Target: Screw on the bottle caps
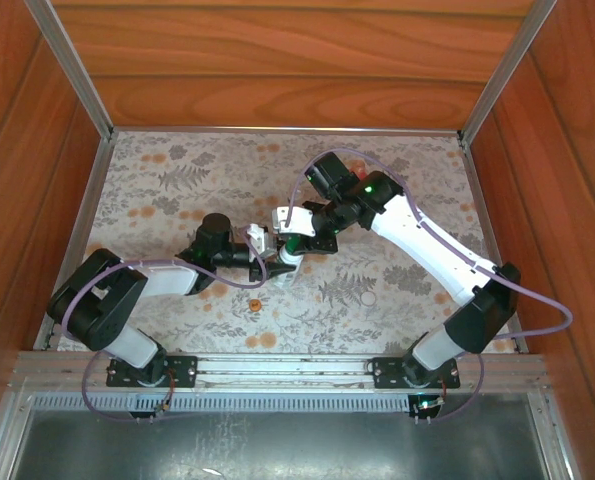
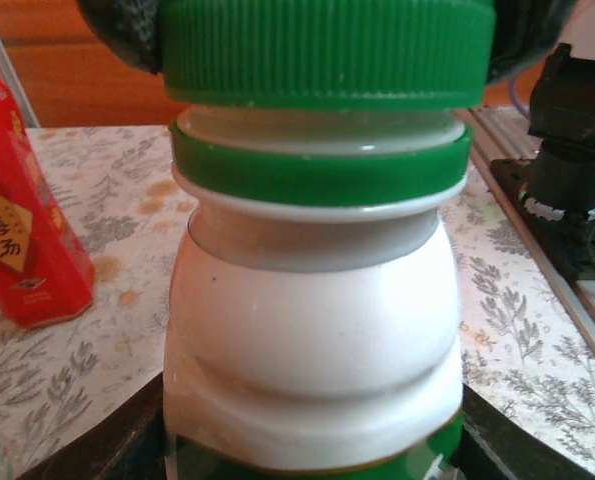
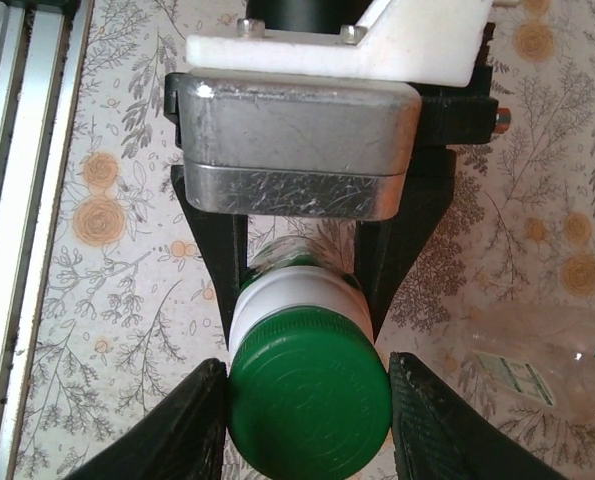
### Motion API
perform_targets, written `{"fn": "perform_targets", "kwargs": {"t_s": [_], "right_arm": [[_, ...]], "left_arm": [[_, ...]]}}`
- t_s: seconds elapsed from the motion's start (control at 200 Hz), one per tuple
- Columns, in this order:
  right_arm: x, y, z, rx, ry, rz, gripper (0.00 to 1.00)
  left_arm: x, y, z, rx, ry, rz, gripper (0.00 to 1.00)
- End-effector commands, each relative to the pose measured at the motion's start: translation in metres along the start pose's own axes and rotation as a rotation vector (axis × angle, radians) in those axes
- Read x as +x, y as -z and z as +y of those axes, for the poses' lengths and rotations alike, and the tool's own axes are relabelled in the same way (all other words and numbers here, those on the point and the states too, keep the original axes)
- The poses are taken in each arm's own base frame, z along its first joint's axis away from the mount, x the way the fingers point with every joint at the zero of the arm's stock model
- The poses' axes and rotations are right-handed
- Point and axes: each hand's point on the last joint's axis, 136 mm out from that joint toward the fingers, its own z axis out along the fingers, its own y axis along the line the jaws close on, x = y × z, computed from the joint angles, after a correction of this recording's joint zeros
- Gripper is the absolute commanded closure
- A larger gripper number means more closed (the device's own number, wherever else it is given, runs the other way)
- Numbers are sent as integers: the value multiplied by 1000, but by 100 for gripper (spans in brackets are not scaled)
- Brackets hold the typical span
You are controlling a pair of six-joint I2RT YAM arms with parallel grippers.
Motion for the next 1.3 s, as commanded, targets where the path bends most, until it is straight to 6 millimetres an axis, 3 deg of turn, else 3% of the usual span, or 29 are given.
{"fn": "perform_targets", "kwargs": {"t_s": [0.0, 0.21, 0.34, 0.515, 0.645, 0.735, 0.934, 1.199, 1.294], "right_arm": [[6, -7, -4, 10, -73, 42, 61], [9, -9, -25, 125, -364, 41, 71], [11, -11, -42, 226, -691, 12, 75], [25, -13, -32, 308, -1079, 75, 76], [28, -7, -28, 329, -1182, 65, 75], [19, 0, -29, 321, -1131, 24, 70], [-10, 22, -21, 247, -817, -77, 37], [-16, 34, 26, 138, -77, -112, 28], [-14, 34, 29, 111, 83, -76, 26]], "left_arm": [[-37, 3, 19, -77, -95, -62, 48], [-43, 9, 34, -188, -126, -54, 49], [-45, 11, 38, -215, -140, -51, 48], [-43, 6, 40, -197, -128, -50, 48], [-45, 4, 40, -179, -128, -55, 48], [-40, 5, 35, -172, -120, -49, 48], [-21, 11, 25, -159, -88, -14, 48], [-14, 18, 9, -111, -89, 14, 48], [-10, 19, 6, -98, -102, 35, 48]]}}
